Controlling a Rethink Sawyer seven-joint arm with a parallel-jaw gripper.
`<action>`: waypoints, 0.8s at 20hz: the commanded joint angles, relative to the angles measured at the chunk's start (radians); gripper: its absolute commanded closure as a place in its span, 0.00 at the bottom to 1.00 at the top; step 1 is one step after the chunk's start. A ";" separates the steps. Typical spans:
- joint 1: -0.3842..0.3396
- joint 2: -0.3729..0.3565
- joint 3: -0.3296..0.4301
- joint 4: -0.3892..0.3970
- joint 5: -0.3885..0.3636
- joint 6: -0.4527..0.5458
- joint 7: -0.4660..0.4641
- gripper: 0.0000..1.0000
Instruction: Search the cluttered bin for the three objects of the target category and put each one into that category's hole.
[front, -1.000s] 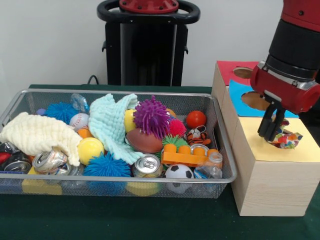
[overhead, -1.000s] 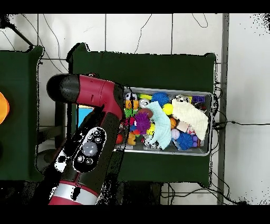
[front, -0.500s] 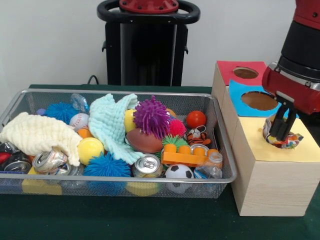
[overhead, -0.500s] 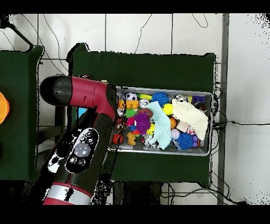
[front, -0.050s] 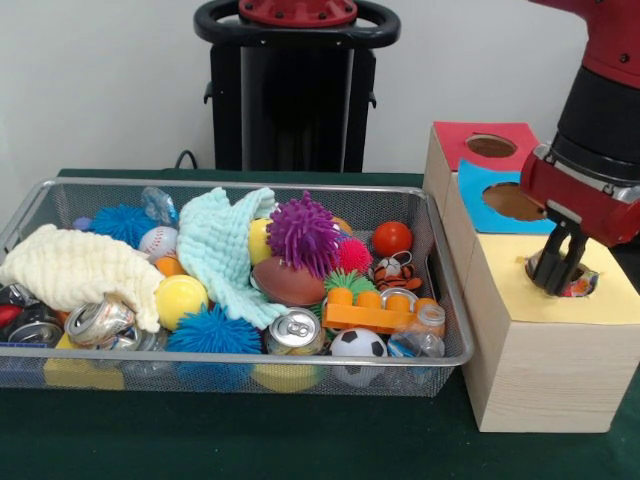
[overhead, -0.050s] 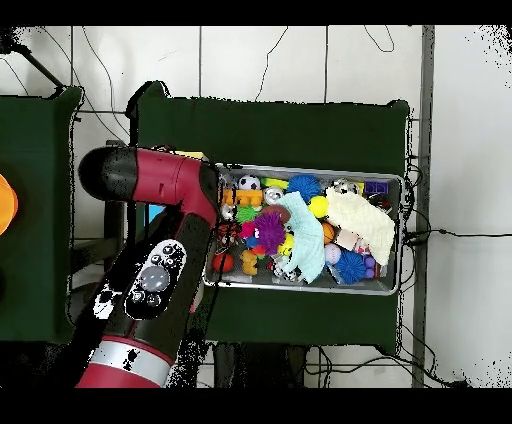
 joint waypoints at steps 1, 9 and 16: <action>-0.022 0.068 0.104 0.048 0.032 -0.067 0.228 1.00; -0.025 0.091 0.124 0.069 0.032 -0.080 0.214 1.00; -0.020 0.077 0.112 0.067 0.030 -0.032 0.222 1.00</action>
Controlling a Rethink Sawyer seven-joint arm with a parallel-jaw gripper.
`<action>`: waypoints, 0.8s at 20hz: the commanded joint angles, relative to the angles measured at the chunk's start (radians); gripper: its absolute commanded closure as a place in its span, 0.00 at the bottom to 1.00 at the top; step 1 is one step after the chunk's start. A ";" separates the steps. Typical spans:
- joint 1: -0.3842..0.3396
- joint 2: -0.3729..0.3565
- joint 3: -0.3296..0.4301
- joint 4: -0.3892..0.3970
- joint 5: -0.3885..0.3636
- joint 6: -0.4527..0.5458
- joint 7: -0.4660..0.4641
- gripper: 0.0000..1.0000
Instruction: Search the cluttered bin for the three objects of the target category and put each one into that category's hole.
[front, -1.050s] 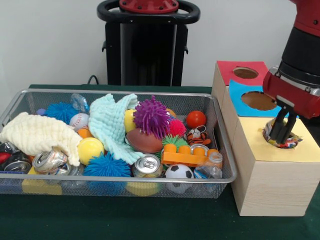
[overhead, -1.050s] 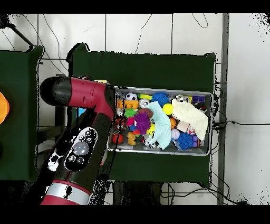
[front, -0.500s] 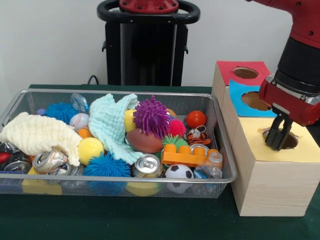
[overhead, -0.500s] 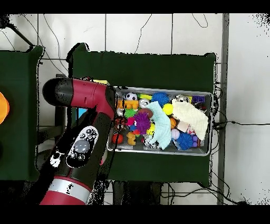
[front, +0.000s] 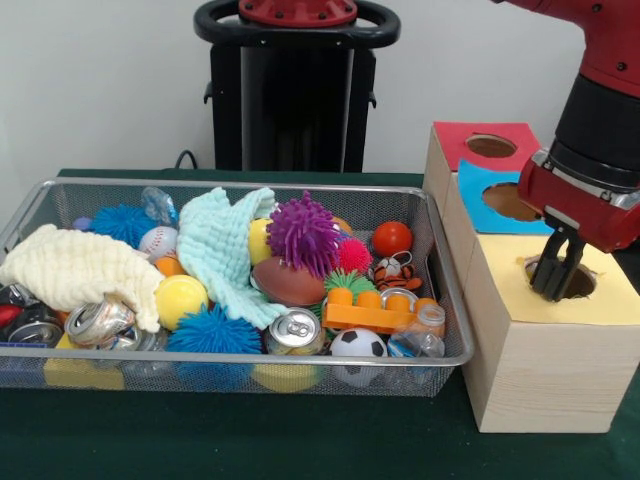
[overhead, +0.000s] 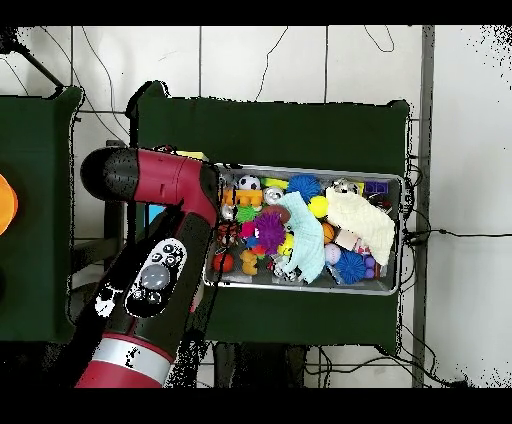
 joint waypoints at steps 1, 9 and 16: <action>-0.021 0.066 0.113 0.069 0.028 -0.013 0.219 1.00; -0.033 -0.059 0.073 0.030 0.009 0.178 0.180 1.00; -0.110 -0.102 0.084 -0.047 0.001 0.259 0.110 1.00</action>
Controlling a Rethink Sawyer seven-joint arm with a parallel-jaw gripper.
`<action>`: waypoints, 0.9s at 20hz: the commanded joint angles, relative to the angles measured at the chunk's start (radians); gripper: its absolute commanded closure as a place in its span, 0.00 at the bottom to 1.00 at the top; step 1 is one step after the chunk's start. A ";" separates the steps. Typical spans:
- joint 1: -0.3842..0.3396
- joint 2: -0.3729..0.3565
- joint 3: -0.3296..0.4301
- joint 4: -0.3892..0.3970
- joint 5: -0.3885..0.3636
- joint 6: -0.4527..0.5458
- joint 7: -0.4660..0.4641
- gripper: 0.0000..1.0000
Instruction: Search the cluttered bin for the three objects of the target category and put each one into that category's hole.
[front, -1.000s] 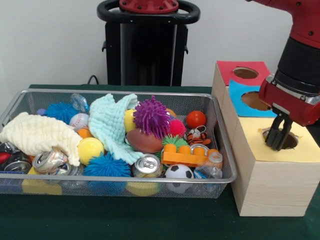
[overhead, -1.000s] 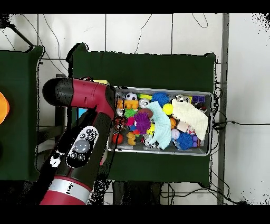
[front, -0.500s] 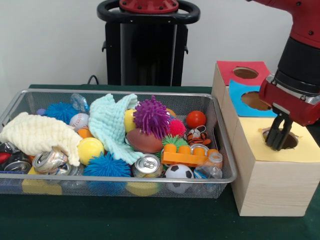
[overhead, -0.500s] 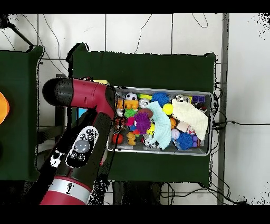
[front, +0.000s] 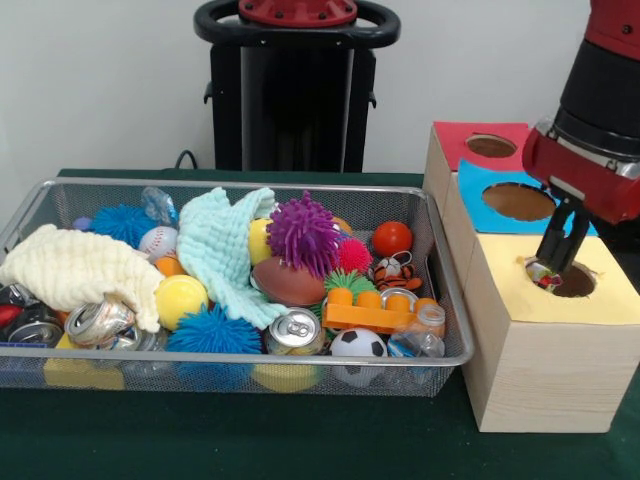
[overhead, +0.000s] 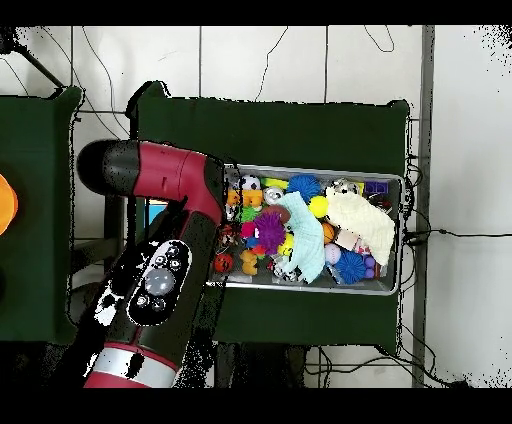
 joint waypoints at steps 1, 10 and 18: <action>-0.093 -0.056 0.085 -0.042 0.001 0.167 0.107 1.00; -0.116 -0.067 0.080 -0.105 -0.016 0.214 0.116 1.00; -0.183 -0.050 0.091 -0.154 -0.044 0.200 0.044 1.00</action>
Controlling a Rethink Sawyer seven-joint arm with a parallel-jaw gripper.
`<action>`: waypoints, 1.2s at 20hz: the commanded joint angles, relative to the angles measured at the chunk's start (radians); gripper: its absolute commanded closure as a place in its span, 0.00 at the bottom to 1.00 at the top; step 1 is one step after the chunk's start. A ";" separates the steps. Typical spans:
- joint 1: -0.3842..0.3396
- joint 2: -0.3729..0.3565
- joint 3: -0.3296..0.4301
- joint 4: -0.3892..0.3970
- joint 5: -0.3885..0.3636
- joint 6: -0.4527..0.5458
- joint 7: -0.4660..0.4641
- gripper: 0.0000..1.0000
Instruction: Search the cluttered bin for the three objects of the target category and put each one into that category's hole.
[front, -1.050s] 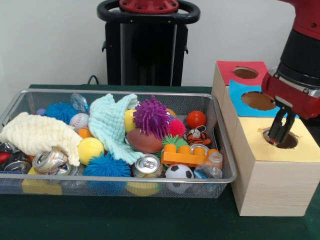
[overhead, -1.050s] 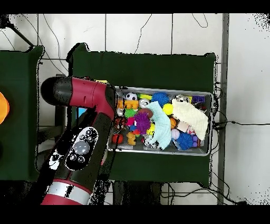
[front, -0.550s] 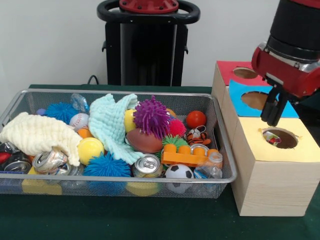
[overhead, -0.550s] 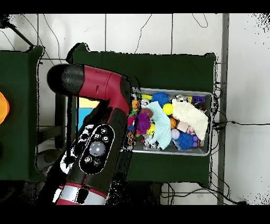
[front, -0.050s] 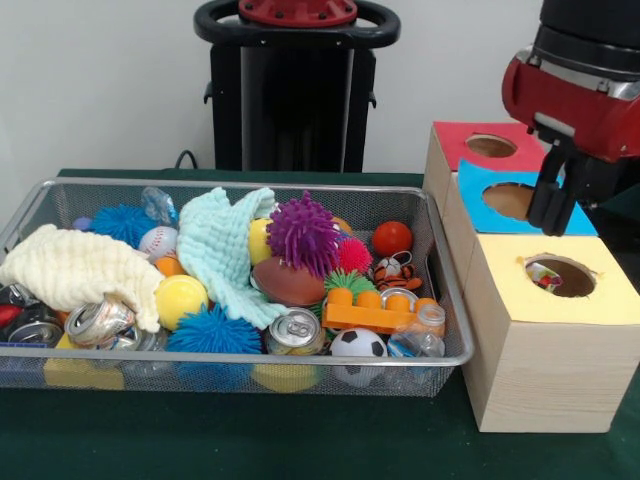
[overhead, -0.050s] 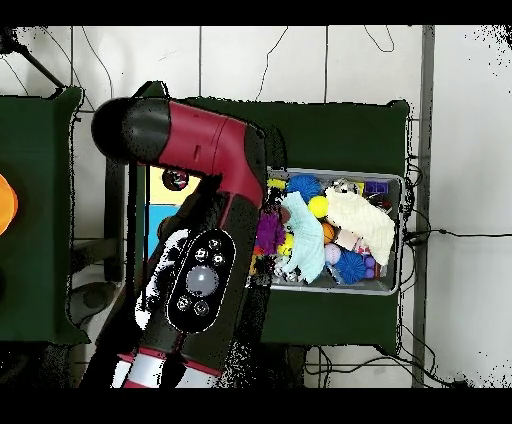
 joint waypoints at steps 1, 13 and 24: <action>-0.085 0.014 0.094 -0.033 -0.043 0.096 0.026 1.00; -0.130 -0.024 0.136 0.045 -0.066 0.009 -0.041 1.00; -0.144 -0.053 0.157 0.110 -0.085 -0.011 -0.060 1.00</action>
